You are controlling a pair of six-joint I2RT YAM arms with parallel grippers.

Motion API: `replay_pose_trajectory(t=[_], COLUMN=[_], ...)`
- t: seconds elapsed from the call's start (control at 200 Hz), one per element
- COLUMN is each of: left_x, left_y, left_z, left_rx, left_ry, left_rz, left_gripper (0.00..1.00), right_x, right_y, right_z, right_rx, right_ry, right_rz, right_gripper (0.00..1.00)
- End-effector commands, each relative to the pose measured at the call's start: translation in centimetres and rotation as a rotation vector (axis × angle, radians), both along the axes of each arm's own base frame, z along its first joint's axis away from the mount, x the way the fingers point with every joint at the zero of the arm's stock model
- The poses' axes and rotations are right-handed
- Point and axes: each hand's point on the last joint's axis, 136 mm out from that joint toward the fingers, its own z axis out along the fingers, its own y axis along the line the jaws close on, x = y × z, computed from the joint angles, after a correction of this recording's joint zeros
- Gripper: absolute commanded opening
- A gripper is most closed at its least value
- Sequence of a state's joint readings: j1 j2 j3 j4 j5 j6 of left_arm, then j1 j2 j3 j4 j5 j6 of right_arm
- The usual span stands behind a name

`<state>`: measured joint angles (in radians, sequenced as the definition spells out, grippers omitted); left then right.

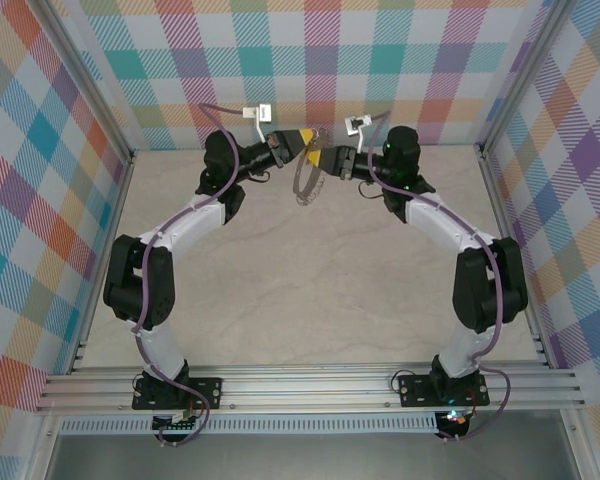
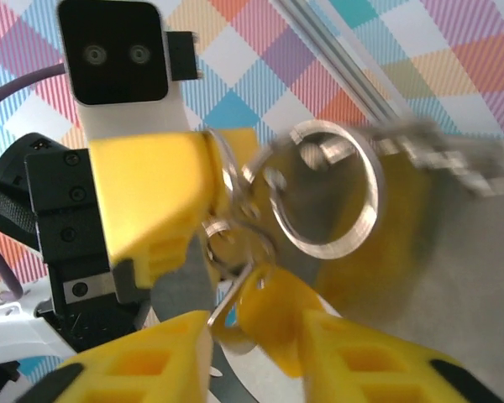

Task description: Put the keys on the keyring

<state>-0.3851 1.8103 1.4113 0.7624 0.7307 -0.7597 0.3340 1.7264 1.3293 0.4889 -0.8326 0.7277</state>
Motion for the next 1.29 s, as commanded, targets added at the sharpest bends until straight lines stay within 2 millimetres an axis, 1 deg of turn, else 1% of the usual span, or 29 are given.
replay_pose_trajectory(t=[0.0, 0.09, 0.14, 0.15, 0.18, 0.285, 0.415, 0.5, 0.62, 0.745, 1.015, 1.19, 1.29], left_x=[-2.2, -2.1, -2.1, -2.1, -2.1, -2.2, -2.2, -2.2, -2.2, -2.3, -2.4, -2.4, -2.4], left_y=[0.3, 0.2, 0.2, 0.2, 0.2, 0.2, 0.3, 0.2, 0.2, 0.2, 0.2, 0.2, 0.2], left_z=[4.2, 4.2, 4.1, 4.1, 4.1, 4.2, 4.2, 4.2, 4.2, 4.3, 4.4, 4.2, 4.3], left_rx=[-0.056, -0.055, -0.055, -0.055, -0.055, -0.059, -0.061, -0.062, -0.063, -0.064, -0.062, -0.061, -0.061], left_ry=[-0.114, -0.112, -0.114, -0.112, -0.112, -0.113, -0.109, -0.109, -0.108, -0.111, -0.113, -0.111, -0.112], left_rz=[-0.002, -0.007, -0.007, -0.008, -0.009, -0.010, -0.004, -0.003, -0.004, -0.004, -0.006, -0.006, -0.004], left_gripper=[0.00, 0.00, 0.00, 0.00, 0.00, 0.00, 0.00, 0.00, 0.00, 0.00, 0.00, 0.00, 0.00], right_x=[-0.2, -0.3, -0.2, -0.3, -0.3, 0.2, 0.8, 1.0, 1.2, 1.5, 2.0, 2.0, 2.0], right_y=[-2.9, -4.3, -4.6, -4.7, -4.8, -5.1, -4.5, -3.7, -2.2, -1.2, -0.6, -0.4, -0.4], right_z=[2.7, 3.4, 3.6, 4.0, 4.5, 5.5, 6.8, 7.4, 7.4, 7.1, 6.9, 6.9, 6.9], right_rx=[0.049, 0.076, 0.085, 0.094, 0.109, 0.160, 0.229, 0.254, 0.255, 0.253, 0.249, 0.248, 0.246], right_ry=[-0.061, -0.069, -0.063, -0.083, -0.090, -0.092, -0.081, -0.081, -0.072, -0.064, -0.058, -0.059, -0.057], right_rz=[-0.083, -0.138, -0.165, -0.168, -0.175, -0.195, -0.172, -0.152, -0.131, -0.115, -0.111, -0.105, -0.099], right_gripper=[0.38, 0.39, 0.39, 0.39, 0.39, 0.39, 0.39, 0.39, 0.40, 0.39, 0.38, 0.30, 0.27])
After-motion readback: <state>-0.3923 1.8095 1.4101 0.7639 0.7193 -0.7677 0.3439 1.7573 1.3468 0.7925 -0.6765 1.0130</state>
